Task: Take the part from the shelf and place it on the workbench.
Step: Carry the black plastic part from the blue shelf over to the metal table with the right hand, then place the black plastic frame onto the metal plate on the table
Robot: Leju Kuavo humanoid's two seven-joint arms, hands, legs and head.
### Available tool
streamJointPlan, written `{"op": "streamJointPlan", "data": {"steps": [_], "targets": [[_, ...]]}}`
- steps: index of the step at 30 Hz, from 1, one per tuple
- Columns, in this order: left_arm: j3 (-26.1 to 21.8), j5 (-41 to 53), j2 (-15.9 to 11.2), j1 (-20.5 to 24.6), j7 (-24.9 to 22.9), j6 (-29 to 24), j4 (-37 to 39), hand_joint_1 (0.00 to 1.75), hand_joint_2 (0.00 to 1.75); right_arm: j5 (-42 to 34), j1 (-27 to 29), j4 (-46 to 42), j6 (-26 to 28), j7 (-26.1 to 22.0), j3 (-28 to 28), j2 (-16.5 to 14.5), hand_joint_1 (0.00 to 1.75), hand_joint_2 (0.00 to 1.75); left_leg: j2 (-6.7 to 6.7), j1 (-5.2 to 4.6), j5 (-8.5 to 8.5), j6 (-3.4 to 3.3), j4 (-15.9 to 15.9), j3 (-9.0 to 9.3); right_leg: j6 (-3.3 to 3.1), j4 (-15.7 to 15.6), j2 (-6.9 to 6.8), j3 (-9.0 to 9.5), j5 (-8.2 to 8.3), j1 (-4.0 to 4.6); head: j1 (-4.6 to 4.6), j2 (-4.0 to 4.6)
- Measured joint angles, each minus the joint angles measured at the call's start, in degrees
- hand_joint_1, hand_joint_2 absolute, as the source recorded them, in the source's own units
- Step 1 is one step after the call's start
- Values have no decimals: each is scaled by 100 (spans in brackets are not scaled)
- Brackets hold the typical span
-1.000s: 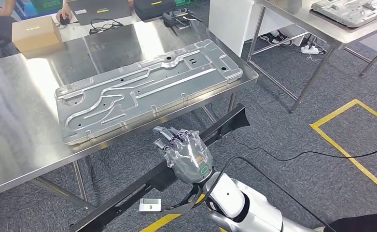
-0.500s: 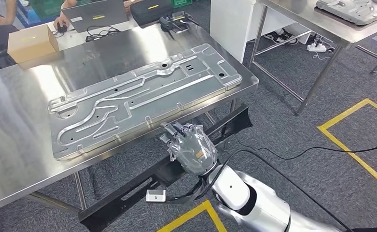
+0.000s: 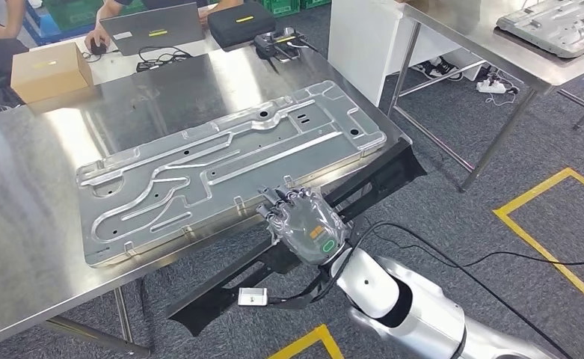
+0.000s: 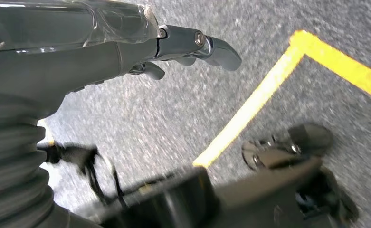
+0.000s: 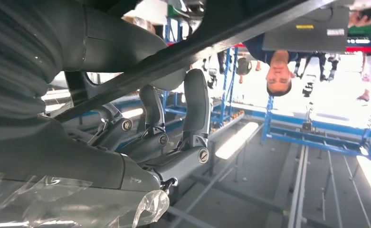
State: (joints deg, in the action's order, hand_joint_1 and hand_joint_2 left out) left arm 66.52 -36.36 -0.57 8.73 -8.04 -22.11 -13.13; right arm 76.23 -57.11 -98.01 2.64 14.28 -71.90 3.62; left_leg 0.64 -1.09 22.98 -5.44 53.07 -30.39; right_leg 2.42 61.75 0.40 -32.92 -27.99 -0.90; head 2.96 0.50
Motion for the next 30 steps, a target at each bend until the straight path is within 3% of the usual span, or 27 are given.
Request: {"op": "streamJointPlan", "data": {"steps": [2,4,5,7,9,13,15,18,19,20,21,22,24,25,28,30], "targets": [[-1,9,-13,-6,-10,7,1,0,175,30,0,-20,1,1,-34,22,175,175,5,-5,45,-15,-3,56,54,671,-2,-424,-266,-10,-2,0],[-1,12,-16,-23,-16,12,1,0,175,55,21,-22,3,-1,-80,50,175,175,18,-10,121,3,0,128,98,954,-3,-743,-299,-13,-3,0],[0,12,-17,-34,-20,14,1,0,175,60,29,-24,5,-2,-102,59,175,175,24,-10,170,18,2,185,100,795,-4,-758,-152,-14,-3,0],[1,13,-17,-47,-26,19,0,0,175,73,34,-29,13,-2,-132,70,175,175,30,-10,283,57,2,317,76,33,-6,-550,383,-12,-3,0],[0,5,-23,-34,-34,18,1,0,175,91,27,-32,28,2,-152,79,175,175,36,-25,387,110,14,390,15,-544,-5,-362,677,4,-1,0],[-1,-6,-44,-20,-43,16,1,0,175,122,13,-49,68,6,-169,83,175,175,35,-39,463,218,131,378,-119,-664,-9,-289,673,5,1,-1],[-1,-6,-54,-10,-40,13,1,0,175,148,1,-58,90,8,-170,76,175,175,28,-15,552,283,612,133,-166,-681,-24,-224,630,-23,2,-1],[-14,-10,-51,22,-20,8,1,0,175,181,14,-61,113,8,-179,80,175,175,11,61,968,390,1707,-585,-178,-681,-45,-154,541,-27,3,0],[-21,-9,-52,34,-13,6,1,0,175,189,26,-61,115,7,-185,84,175,175,2,74,1009,412,1840,-727,-173,-680,-53,-118,507,-28,3,0],[-28,-7,-54,42,-10,4,1,0,175,198,34,-61,117,6,-191,88,175,175,-9,84,909,425,1749,-754,-164,-681,-58,-70,471,-33,3,0],[-32,-3,-55,40,-14,2,1,0,175,205,38,-61,118,3,-198,91,175,175,-23,95,671,434,1448,-679,-153,-682,-64,-10,432,-39,3,0],[-34,-1,-56,25,-16,-3,1,0,175,215,38,-61,117,-4,-204,91,175,175,-53,108,362,439,1014,-546,-136,-687,-67,49,393,-46,4,0],[-36,2,-57,1,-21,-8,1,0,175,234,32,-60,112,-35,-214,93,175,175,-121,92,57,418,323,-330,-88,-695,-69,128,335,-49,4,0],[-37,2,-58,-7,-21,-10,1,0,175,246,32,-60,107,-57,-222,94,175,175,-141,74,21,383,168,-289,-54,-698,-72,143,317,-42,4,0],[-40,-1,-60,-11,-17,-14,1,0,175,274,51,-61,96,-93,-255,97,175,175,-89,63,22,248,105,-207,40,-605,-93,172,275,-32,1,0],[-40,3,-60,-8,-15,-16,1,0,175,282,47,-64,95,-99,-269,99,175,175,-42,73,36,175,92,-99,69,-281,-100,50,110,-41,-2,0]]}}
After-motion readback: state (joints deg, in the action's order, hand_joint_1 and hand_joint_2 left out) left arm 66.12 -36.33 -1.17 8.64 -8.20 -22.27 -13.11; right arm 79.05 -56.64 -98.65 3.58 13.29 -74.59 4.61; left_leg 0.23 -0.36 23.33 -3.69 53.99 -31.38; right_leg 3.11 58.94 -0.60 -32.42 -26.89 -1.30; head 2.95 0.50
